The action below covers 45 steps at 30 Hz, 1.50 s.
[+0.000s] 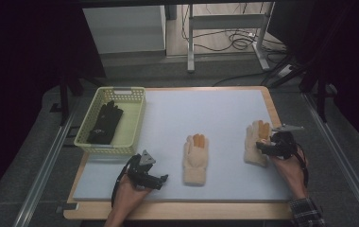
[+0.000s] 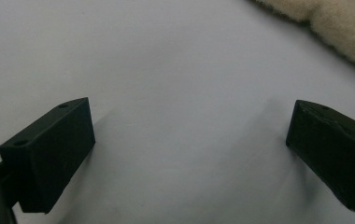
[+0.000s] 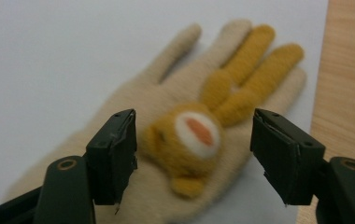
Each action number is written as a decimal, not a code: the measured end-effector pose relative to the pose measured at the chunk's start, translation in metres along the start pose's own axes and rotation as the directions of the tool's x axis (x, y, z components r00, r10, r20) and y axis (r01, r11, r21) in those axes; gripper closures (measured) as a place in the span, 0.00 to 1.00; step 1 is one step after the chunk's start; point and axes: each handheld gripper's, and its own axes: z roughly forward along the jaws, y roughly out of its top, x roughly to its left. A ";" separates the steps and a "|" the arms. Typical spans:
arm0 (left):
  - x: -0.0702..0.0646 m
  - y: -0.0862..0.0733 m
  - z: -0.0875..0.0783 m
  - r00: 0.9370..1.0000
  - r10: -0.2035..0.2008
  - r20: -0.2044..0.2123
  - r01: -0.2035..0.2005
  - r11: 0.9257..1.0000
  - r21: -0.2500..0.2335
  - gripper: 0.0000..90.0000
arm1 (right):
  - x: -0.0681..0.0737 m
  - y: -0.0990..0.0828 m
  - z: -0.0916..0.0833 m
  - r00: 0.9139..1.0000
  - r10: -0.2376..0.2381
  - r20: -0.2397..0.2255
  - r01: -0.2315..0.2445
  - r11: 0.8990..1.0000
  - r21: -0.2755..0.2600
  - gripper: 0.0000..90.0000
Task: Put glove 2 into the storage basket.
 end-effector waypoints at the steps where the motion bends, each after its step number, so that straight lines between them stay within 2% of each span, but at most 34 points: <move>1: 0.000 0.000 0.000 1.000 0.000 0.000 0.000 1.000 0.000 0.02 | -0.001 -0.001 0.001 1.000 0.005 -0.003 -0.005 1.000 0.002 0.34; 5: 0.000 0.000 0.000 1.000 0.000 0.000 0.000 1.000 0.000 0.02 | -0.004 -0.007 0.009 1.000 0.007 -0.024 -0.008 1.000 -0.009 0.35; 9: 0.000 0.000 0.000 1.000 0.000 0.000 0.000 1.000 0.000 0.02 | 0.003 -0.008 0.009 0.999 -0.029 -0.038 0.028 0.999 -0.018 0.57; 12: 0.000 0.000 0.000 1.000 0.000 0.000 0.000 1.000 0.000 0.02 | 0.007 -0.005 0.007 0.999 -0.023 -0.031 0.024 1.000 0.010 0.65; 15: 0.000 0.000 0.000 1.000 -0.001 0.000 0.001 1.000 0.000 0.02 | 0.010 -0.003 0.004 0.999 -0.029 -0.027 0.029 0.999 0.014 0.66; 22: 0.000 0.000 0.000 1.000 -0.001 0.000 0.001 1.000 -0.001 0.02 | 0.017 0.005 -0.016 0.996 0.024 -0.083 -0.029 0.998 -0.051 0.66; 30: 0.000 0.000 0.000 1.000 -0.001 0.000 0.001 1.000 0.000 0.02 | 0.044 0.020 -0.036 0.987 0.000 -0.158 -0.018 0.994 -0.109 0.66; 34: 0.000 0.000 0.000 1.000 -0.001 -0.001 0.001 1.000 0.000 0.02 | 0.061 0.027 -0.044 0.978 -0.006 -0.210 -0.021 0.992 -0.125 0.66; 39: 0.000 0.000 0.000 1.000 0.001 -0.001 -0.001 1.000 0.000 0.02 | 0.087 0.037 -0.046 0.960 -0.026 -0.277 -0.012 0.991 -0.135 0.66; 43: 0.000 0.000 0.000 1.000 -0.001 -0.002 0.001 1.000 -0.002 0.02 | 0.113 0.045 -0.045 0.938 -0.057 -0.343 0.007 0.989 -0.145 0.66; 45: 0.000 0.000 0.000 1.000 -0.001 -0.002 0.001 1.000 -0.003 0.02 | 0.125 0.048 -0.043 0.930 -0.066 -0.361 0.015 0.990 -0.142 0.66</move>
